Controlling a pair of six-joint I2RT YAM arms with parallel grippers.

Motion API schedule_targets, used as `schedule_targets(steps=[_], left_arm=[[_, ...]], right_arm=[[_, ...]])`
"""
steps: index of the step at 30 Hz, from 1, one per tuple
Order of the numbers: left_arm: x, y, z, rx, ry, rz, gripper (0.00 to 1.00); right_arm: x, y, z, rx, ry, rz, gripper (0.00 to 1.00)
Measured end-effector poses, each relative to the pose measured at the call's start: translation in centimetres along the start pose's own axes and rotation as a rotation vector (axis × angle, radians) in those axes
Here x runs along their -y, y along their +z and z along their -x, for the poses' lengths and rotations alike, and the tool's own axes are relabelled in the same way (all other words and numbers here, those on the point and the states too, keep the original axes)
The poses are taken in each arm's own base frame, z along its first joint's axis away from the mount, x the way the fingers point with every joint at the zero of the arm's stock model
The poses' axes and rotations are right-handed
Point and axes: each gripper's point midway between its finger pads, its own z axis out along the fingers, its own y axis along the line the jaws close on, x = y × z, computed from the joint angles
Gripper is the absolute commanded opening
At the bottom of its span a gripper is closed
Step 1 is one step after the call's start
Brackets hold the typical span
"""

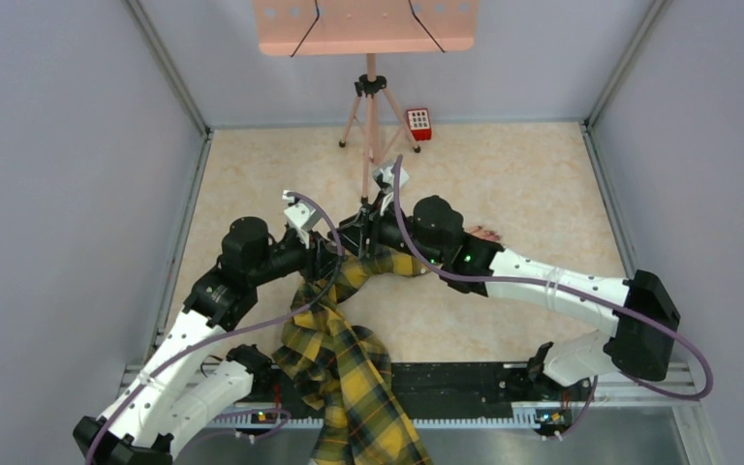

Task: Paint the nails
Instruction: Unscrew the nail polish bottle.

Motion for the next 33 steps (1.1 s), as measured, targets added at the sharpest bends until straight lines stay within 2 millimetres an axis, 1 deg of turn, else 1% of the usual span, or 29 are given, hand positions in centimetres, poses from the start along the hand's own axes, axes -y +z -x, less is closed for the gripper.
schedule_targets(steps=[4, 5, 10, 13, 20, 26, 30, 33], left_arm=[[0.0, 0.0, 0.0, 0.0, 0.0, 0.003, 0.0], [0.0, 0.0, 0.0, 0.0, 0.0, 0.003, 0.0], [-0.1, 0.0, 0.0, -0.002, -0.001, 0.004, 0.0], [-0.1, 0.0, -0.2, -0.006, -0.003, 0.004, 0.0], [0.1, -0.1, -0.2, -0.008, -0.004, -0.005, 0.0], [0.8, -0.4, -0.3, -0.009, -0.004, -0.038, 0.0], [2.1, -0.8, -0.1, 0.0, -0.001, -0.109, 0.0], [3.6, -1.2, 0.2, 0.012, 0.007, -0.19, 0.0]], right_arm=[[0.1, 0.6, -0.3, -0.01, 0.001, -0.003, 0.38], [0.1, 0.7, -0.3, -0.012, 0.002, -0.003, 0.35], [-0.1, 0.8, 0.0, -0.008, 0.006, 0.004, 0.11], [-0.2, 0.8, -0.1, -0.01, 0.007, 0.006, 0.01], [-0.2, 0.8, -0.2, -0.015, -0.011, 0.013, 0.0], [-1.0, 0.5, -0.4, -0.031, -0.058, 0.065, 0.0], [-2.1, -0.3, -0.2, -0.046, -0.108, 0.133, 0.0], [-3.3, -1.2, 0.0, -0.056, -0.139, 0.201, 0.0]])
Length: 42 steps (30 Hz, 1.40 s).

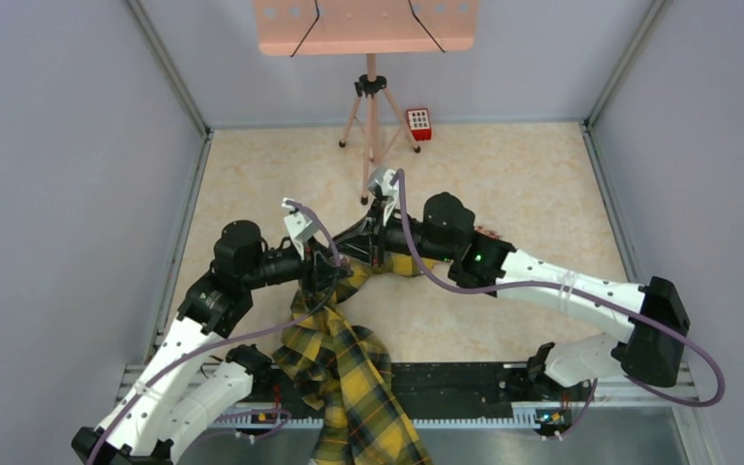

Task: Paint the nails
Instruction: Unscrew the nail polish bottle.

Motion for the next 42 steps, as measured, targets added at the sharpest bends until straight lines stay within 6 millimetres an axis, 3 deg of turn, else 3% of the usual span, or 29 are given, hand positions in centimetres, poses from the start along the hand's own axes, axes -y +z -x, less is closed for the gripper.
schedule_targets(steps=[12, 21, 23, 28, 31, 34, 42], left_arm=[[6.2, -1.1, 1.2, 0.032, 0.032, -0.353, 0.0], [7.8, -1.8, 1.4, 0.036, 0.049, -0.455, 0.0], [7.8, -1.8, 1.5, 0.038, 0.05, -0.455, 0.0], [7.3, -1.4, 1.5, 0.039, 0.046, -0.433, 0.0], [6.4, -0.9, 1.5, 0.039, 0.039, -0.387, 0.0], [5.2, -0.5, 1.5, 0.042, 0.042, -0.316, 0.0], [2.3, -0.3, 2.1, 0.079, 0.08, -0.118, 0.0]], right_arm=[[-5.2, -3.0, 1.3, 0.004, -0.09, 0.268, 0.0], [-7.0, -3.9, 1.6, 0.013, -0.11, 0.367, 0.0], [-7.0, -3.9, 1.7, 0.017, -0.111, 0.366, 0.1], [-6.4, -3.8, 1.8, 0.024, -0.098, 0.326, 0.62], [-5.3, -3.7, 1.7, 0.03, -0.083, 0.261, 0.75], [-3.7, -3.9, 1.7, 0.046, -0.06, 0.182, 0.79], [2.0, -5.0, 2.3, 0.122, 0.059, -0.032, 0.78]])
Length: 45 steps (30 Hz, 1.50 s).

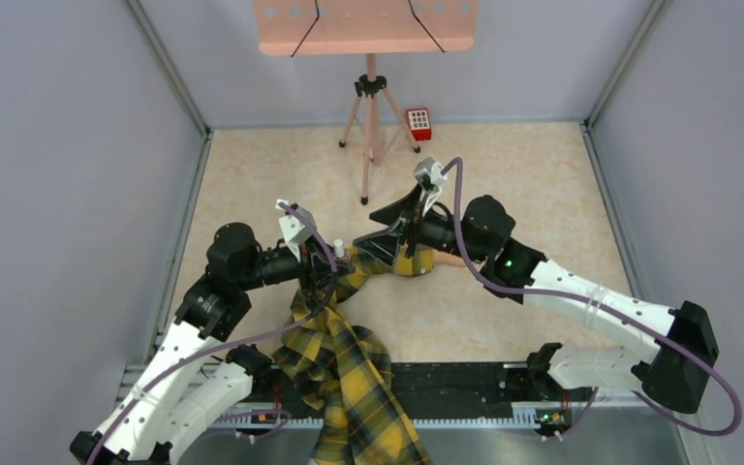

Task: Paint the nails
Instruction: Unscrew the nail polish bottle.

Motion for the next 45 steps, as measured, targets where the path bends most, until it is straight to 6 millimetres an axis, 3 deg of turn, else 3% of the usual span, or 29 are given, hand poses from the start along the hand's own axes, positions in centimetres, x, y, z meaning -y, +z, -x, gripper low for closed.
schedule_targets(steps=[5, 11, 19, 36, 39, 44, 45], left_arm=[[-2.7, -0.2, -0.2, -0.004, -0.003, 0.155, 0.0], [-5.0, -0.3, -1.6, -0.053, -0.044, 0.269, 0.0], [-5.5, -0.4, -1.7, -0.055, -0.043, 0.294, 0.0], [-5.7, -0.3, -1.9, -0.064, -0.05, 0.301, 0.0], [-5.8, -0.3, -1.9, -0.064, -0.05, 0.302, 0.0], [-5.7, -0.3, -2.0, -0.068, -0.053, 0.302, 0.0], [-5.7, -0.4, -2.1, -0.069, -0.054, 0.301, 0.0]], right_arm=[[0.9, 0.1, 0.3, 0.035, 0.044, -0.05, 0.7], [0.9, 0.6, 0.6, 0.076, 0.068, -0.092, 0.69], [1.1, 3.4, -2.4, -0.002, 0.073, -0.148, 0.56], [0.8, 5.9, -3.5, -0.042, 0.069, -0.161, 0.42], [0.9, 6.0, -4.0, -0.056, 0.066, -0.164, 0.31], [0.8, 6.0, -4.2, -0.064, 0.058, -0.165, 0.0], [0.8, 6.0, -4.2, -0.065, 0.055, -0.167, 0.0]])
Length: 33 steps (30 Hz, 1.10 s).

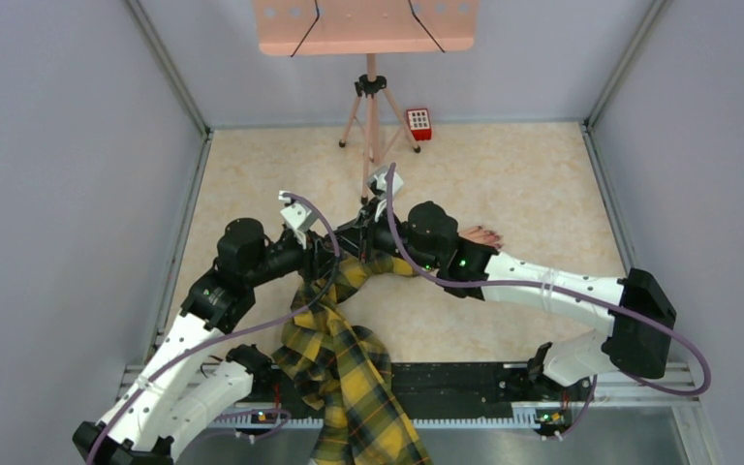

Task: Paint the nails
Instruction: Unscrew the nail polish bottle.

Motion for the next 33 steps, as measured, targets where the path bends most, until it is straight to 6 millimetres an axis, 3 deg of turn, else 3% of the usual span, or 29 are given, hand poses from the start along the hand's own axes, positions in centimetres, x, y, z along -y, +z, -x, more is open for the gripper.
schedule_targets(steps=[10, 33], left_arm=[[0.9, -0.3, 0.2, 0.007, -0.006, -0.046, 0.0], [10.0, -3.5, 1.3, 0.031, 0.011, -0.582, 0.0]], right_arm=[[-0.4, -0.6, 0.2, -0.006, -0.044, 0.017, 0.0], [-7.2, -6.2, 0.7, -0.042, -0.238, 0.455, 0.0]])
